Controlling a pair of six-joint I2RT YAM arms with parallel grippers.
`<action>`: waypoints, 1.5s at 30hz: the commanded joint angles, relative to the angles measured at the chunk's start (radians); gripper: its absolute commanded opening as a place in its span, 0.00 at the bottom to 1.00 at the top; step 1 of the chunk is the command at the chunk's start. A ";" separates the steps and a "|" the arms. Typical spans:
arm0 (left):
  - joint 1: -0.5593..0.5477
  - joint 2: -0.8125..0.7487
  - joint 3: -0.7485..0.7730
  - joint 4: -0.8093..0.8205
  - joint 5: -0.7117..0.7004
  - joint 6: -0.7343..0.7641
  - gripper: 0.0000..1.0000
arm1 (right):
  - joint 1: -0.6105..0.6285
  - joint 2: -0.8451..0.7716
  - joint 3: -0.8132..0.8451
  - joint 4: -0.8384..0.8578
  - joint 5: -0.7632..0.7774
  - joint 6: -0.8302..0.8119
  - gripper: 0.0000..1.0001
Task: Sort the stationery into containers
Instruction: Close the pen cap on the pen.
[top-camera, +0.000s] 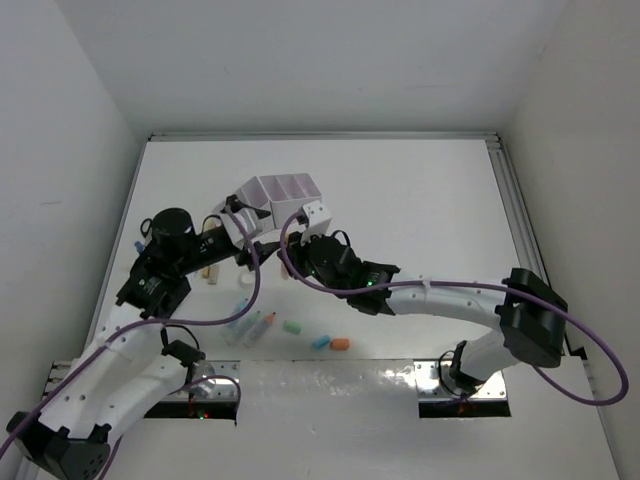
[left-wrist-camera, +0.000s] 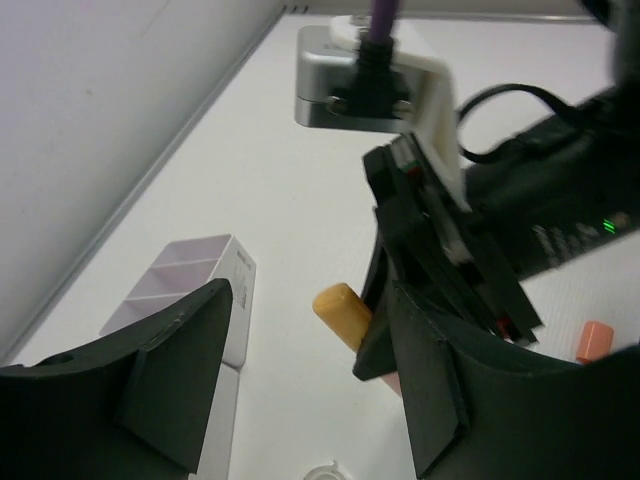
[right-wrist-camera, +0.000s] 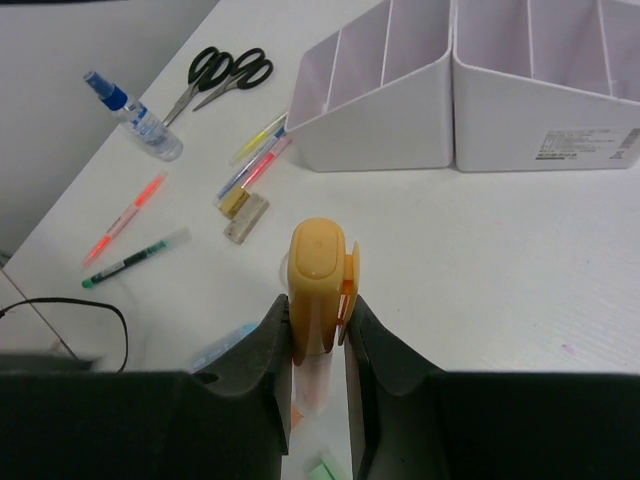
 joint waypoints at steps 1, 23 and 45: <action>0.011 -0.110 -0.028 0.062 0.078 0.048 0.61 | -0.025 -0.063 -0.011 0.021 0.034 -0.002 0.00; -0.046 0.004 -0.077 0.042 -0.014 -0.142 0.69 | -0.025 -0.138 0.101 0.078 0.100 -0.092 0.00; -0.143 0.063 -0.110 0.205 -0.173 -0.217 0.12 | 0.000 -0.092 0.108 0.104 0.081 -0.031 0.00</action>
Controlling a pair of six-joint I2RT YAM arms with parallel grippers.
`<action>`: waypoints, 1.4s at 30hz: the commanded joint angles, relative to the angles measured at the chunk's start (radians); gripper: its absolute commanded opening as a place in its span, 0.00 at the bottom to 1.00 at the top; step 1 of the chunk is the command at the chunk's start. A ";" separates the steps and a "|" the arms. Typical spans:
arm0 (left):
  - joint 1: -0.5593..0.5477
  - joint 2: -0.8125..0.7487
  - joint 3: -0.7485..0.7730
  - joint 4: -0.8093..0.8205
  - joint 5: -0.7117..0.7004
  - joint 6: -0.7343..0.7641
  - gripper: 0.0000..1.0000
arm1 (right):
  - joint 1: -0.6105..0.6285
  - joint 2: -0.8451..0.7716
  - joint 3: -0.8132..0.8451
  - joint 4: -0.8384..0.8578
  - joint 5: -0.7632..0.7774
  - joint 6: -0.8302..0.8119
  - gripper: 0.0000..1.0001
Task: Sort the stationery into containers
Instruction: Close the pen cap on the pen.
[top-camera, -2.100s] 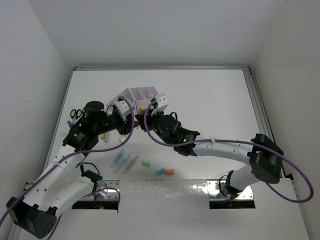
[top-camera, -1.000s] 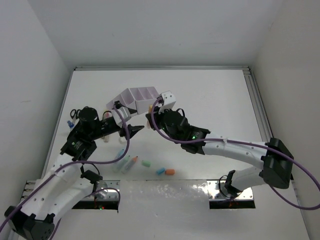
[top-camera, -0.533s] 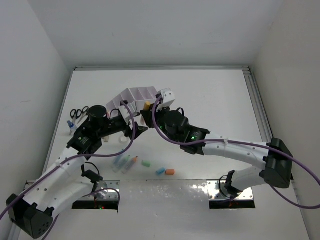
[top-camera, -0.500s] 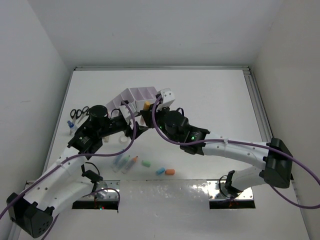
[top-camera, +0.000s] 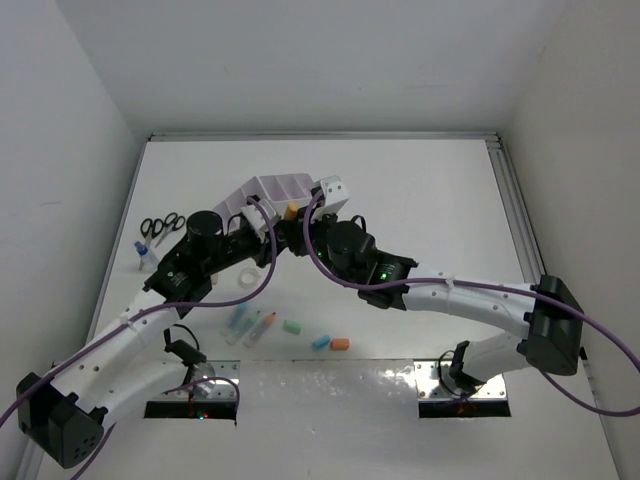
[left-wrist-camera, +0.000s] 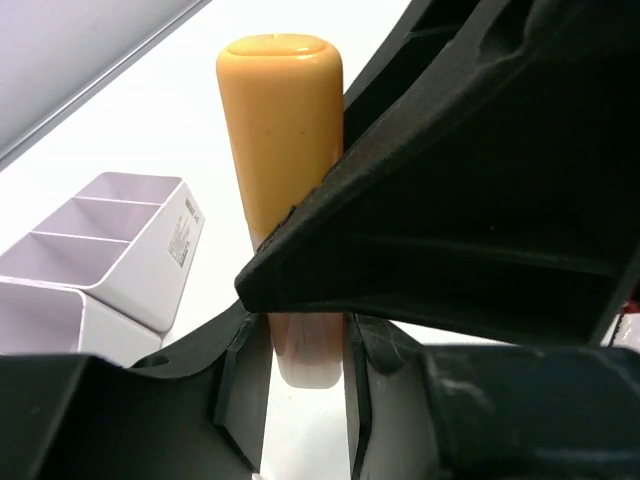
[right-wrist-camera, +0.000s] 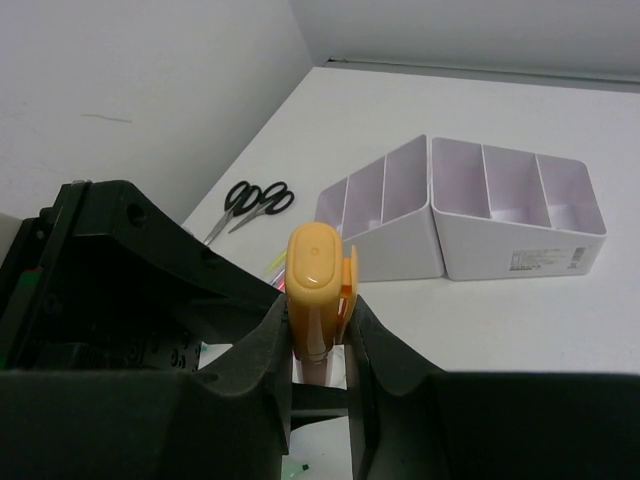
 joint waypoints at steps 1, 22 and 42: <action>-0.029 -0.015 -0.003 0.074 0.017 -0.015 0.02 | 0.008 0.006 0.024 0.055 -0.008 0.030 0.00; -0.033 -0.010 0.004 0.002 0.002 -0.009 0.00 | -0.024 -0.086 0.083 -0.075 0.011 -0.054 0.49; -0.042 -0.033 0.015 0.035 -0.012 0.007 0.00 | -0.041 0.003 0.084 -0.068 -0.054 -0.022 0.03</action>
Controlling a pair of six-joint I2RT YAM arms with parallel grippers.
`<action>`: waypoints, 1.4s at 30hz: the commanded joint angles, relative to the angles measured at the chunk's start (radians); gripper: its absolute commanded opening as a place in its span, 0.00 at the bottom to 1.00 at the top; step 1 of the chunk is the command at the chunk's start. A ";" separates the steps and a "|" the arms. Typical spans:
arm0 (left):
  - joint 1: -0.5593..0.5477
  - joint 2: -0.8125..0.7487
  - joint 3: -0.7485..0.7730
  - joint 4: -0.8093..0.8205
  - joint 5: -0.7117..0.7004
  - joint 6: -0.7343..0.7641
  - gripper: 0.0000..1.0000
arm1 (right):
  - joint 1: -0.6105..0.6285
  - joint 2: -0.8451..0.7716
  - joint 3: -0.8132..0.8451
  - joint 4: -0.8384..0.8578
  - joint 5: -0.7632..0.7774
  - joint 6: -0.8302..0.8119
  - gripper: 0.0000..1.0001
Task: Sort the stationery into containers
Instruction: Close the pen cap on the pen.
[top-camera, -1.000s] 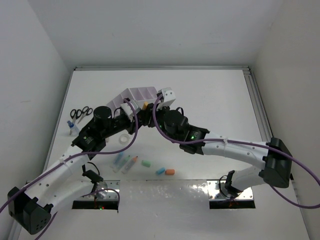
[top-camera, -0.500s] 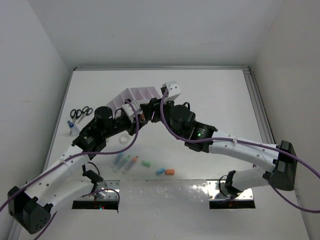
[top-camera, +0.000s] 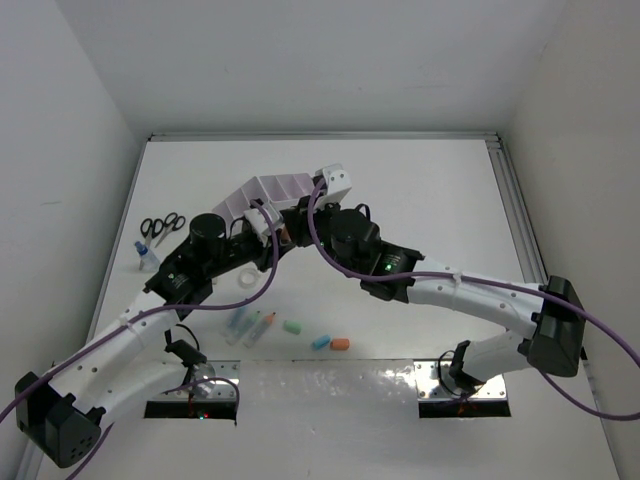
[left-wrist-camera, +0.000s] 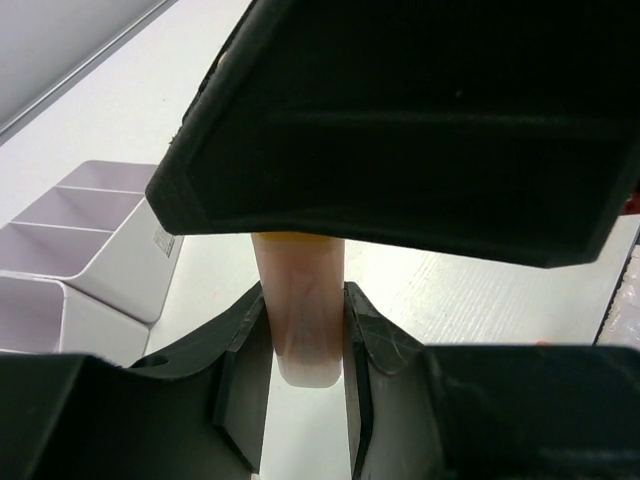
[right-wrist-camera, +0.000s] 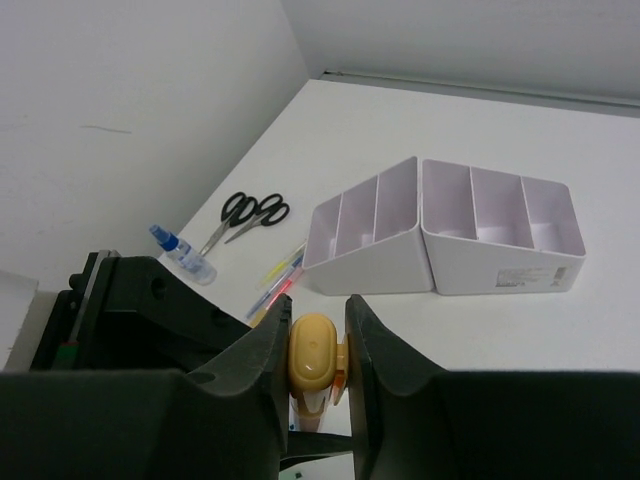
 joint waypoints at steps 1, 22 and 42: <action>-0.011 -0.023 0.022 0.075 0.012 0.017 0.00 | -0.006 0.011 0.006 0.018 -0.046 0.011 0.00; 0.004 -0.029 0.042 0.203 -0.002 0.089 0.00 | -0.050 0.071 -0.095 0.011 -0.183 0.077 0.24; -0.005 -0.058 -0.003 0.166 0.036 0.052 0.00 | -0.068 0.023 -0.081 0.024 -0.181 0.086 0.00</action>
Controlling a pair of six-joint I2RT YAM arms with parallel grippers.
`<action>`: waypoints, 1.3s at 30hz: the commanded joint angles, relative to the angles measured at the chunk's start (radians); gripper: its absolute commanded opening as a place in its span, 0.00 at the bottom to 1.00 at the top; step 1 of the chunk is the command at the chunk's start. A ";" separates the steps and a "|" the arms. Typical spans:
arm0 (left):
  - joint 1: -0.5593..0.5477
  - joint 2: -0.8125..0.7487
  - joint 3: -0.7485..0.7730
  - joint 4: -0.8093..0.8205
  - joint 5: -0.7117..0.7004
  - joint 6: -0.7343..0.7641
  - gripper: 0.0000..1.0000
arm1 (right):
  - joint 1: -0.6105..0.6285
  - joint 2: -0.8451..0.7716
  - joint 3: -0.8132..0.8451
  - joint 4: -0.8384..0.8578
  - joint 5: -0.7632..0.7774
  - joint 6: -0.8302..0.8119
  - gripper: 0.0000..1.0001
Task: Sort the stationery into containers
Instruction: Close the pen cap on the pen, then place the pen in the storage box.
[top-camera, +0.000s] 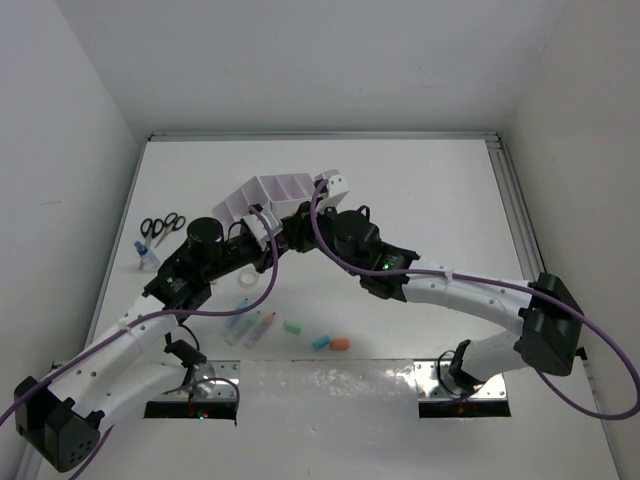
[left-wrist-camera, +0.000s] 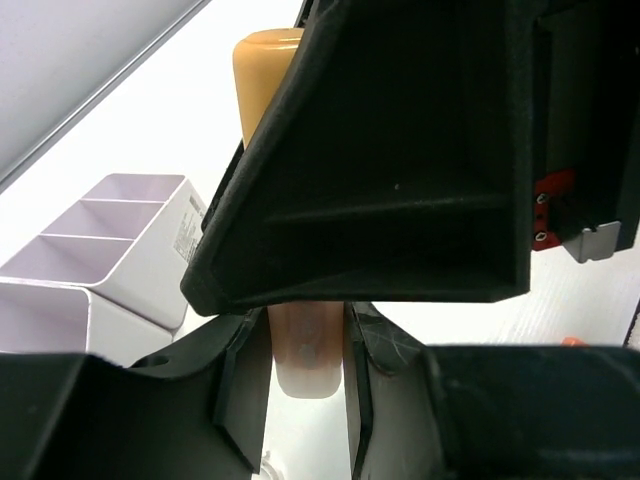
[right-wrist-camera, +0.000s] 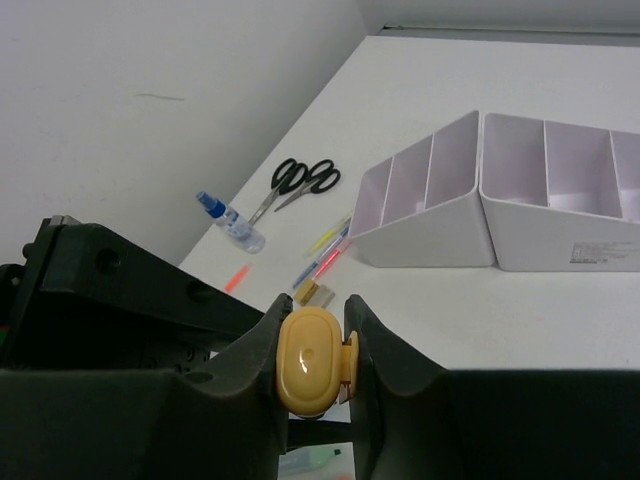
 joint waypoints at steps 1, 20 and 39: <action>-0.010 -0.025 0.029 0.134 0.031 -0.019 0.00 | -0.008 -0.001 0.012 -0.077 0.007 -0.032 0.00; 0.080 -0.018 0.147 -0.174 -0.466 -0.217 1.00 | -0.473 0.319 0.423 -0.118 -0.369 -0.258 0.00; 0.281 0.106 0.130 -0.236 -0.564 -0.200 1.00 | -0.550 0.828 0.760 -0.032 -0.464 -0.265 0.00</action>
